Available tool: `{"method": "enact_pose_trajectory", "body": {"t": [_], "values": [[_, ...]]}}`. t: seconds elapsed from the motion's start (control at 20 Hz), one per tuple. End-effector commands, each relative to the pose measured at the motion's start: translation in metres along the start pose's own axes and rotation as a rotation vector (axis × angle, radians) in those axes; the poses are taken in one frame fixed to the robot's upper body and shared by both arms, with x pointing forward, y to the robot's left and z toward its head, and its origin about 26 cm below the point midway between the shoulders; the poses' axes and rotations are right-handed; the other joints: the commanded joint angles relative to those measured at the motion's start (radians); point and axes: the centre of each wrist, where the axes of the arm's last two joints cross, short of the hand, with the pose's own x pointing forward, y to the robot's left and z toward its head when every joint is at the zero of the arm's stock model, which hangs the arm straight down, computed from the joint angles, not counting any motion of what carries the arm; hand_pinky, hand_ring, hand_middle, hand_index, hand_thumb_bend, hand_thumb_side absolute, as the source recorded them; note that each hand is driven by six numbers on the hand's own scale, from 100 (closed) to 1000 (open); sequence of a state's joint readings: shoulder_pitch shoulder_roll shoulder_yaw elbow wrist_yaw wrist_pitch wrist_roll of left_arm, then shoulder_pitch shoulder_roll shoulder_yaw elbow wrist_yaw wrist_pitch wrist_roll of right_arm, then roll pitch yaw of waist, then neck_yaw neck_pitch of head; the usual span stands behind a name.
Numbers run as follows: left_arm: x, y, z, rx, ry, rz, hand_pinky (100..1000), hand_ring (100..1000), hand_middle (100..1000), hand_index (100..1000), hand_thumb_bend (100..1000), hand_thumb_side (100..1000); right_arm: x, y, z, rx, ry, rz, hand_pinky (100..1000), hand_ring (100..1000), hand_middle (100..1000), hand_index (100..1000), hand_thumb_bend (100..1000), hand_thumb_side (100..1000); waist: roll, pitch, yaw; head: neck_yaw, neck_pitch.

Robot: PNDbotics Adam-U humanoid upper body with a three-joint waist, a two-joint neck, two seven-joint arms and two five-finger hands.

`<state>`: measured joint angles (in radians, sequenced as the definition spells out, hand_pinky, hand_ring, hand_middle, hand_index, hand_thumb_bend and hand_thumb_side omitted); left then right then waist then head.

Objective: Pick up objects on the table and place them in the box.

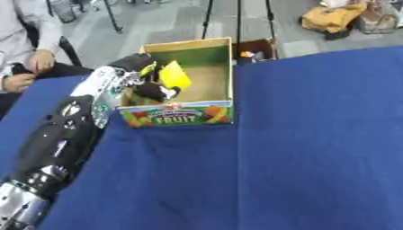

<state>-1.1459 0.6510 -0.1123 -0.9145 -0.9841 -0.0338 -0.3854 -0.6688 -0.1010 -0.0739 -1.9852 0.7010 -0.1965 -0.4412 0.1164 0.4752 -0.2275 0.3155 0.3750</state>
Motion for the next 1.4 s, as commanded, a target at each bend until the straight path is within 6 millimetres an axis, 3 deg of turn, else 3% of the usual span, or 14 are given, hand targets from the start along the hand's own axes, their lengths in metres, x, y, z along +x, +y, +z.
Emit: {"method": "enact_pose_trajectory", "body": {"t": [0.05,0.55,0.65,0.7,0.8,1.05,1.4], "values": [[-0.009,0.014,0.002,0.041,0.021,-0.011,559,639,625,858,290,676,0.002,-0.004,-0.007,-0.016,-0.023,0.0,682,773,481,785,117,615,-0.004,-0.021,-0.001,0.004,-0.016],[-0.012,0.006,0.001,0.002,0.035,-0.001,660,786,803,1000,361,696,0.002,-0.005,-0.007,-0.02,-0.016,0.002,680,773,479,784,119,616,-0.004,-0.019,-0.003,0.007,-0.02],[-0.01,0.01,0.002,0.019,0.019,0.018,683,816,848,1000,428,725,0.001,-0.005,-0.006,-0.02,-0.012,0.005,679,773,479,784,118,615,-0.004,-0.022,0.0,0.003,-0.015],[-0.008,0.013,0.002,0.032,0.01,0.029,692,826,863,1000,437,787,0.001,-0.006,-0.006,-0.019,-0.01,0.007,679,773,478,784,119,624,-0.005,-0.024,0.003,0.0,-0.012],[-0.006,0.023,0.005,0.077,-0.009,0.047,690,825,863,1000,488,772,0.0,-0.006,-0.004,-0.017,-0.005,0.011,679,773,479,784,114,613,-0.005,-0.029,0.008,-0.003,-0.005],[-0.004,0.051,0.021,0.235,-0.05,0.043,674,802,827,1000,444,821,-0.002,-0.008,-0.001,-0.016,0.006,0.026,681,774,486,784,100,607,-0.008,-0.052,0.027,-0.02,0.016],[0.0,0.068,0.046,0.454,-0.161,0.106,629,752,777,986,423,816,-0.004,-0.009,0.006,-0.019,0.023,0.045,684,775,499,785,100,594,-0.017,-0.093,0.058,-0.064,0.051]]}}
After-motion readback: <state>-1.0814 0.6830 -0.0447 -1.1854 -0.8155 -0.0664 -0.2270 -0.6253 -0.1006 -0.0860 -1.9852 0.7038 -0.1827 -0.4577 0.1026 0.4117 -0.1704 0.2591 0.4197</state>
